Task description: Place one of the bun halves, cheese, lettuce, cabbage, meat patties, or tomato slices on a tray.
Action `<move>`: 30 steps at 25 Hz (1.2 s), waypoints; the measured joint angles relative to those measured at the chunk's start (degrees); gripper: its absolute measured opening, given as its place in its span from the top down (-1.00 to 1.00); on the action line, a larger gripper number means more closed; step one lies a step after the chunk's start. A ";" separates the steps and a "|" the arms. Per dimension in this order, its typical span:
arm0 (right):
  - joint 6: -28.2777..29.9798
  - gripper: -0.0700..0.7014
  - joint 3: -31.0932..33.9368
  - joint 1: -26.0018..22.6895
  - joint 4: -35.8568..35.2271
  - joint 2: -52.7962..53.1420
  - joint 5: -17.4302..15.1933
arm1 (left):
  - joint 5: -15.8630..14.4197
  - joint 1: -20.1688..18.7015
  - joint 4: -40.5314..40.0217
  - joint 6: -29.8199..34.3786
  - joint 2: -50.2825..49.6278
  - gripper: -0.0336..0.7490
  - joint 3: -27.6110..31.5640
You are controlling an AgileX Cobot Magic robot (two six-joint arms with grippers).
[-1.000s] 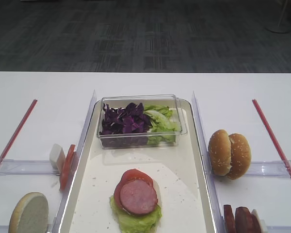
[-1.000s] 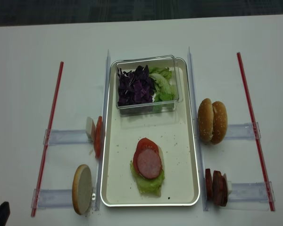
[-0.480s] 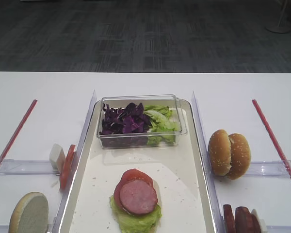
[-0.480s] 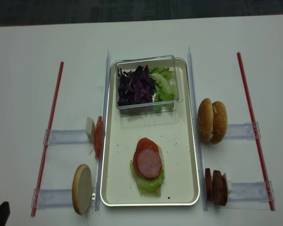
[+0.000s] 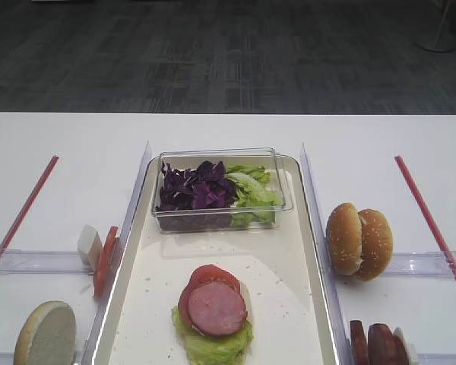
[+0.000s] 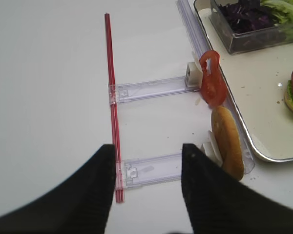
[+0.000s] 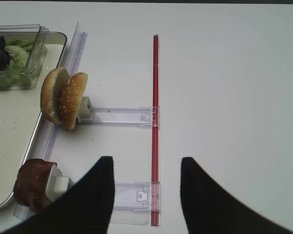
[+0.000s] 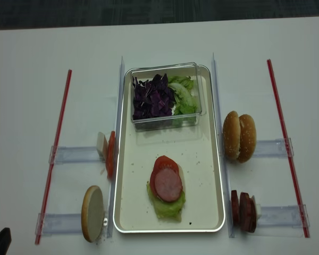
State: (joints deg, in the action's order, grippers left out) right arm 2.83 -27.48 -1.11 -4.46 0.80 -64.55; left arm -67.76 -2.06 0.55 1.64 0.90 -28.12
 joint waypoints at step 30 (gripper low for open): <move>0.04 0.44 0.00 0.00 0.00 0.10 0.00 | 0.00 0.00 0.00 0.00 0.10 0.16 0.00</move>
State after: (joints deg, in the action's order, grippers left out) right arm 2.87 -27.48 -1.11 -4.46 0.90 -64.55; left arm -67.76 -2.06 0.55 1.64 0.99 -28.12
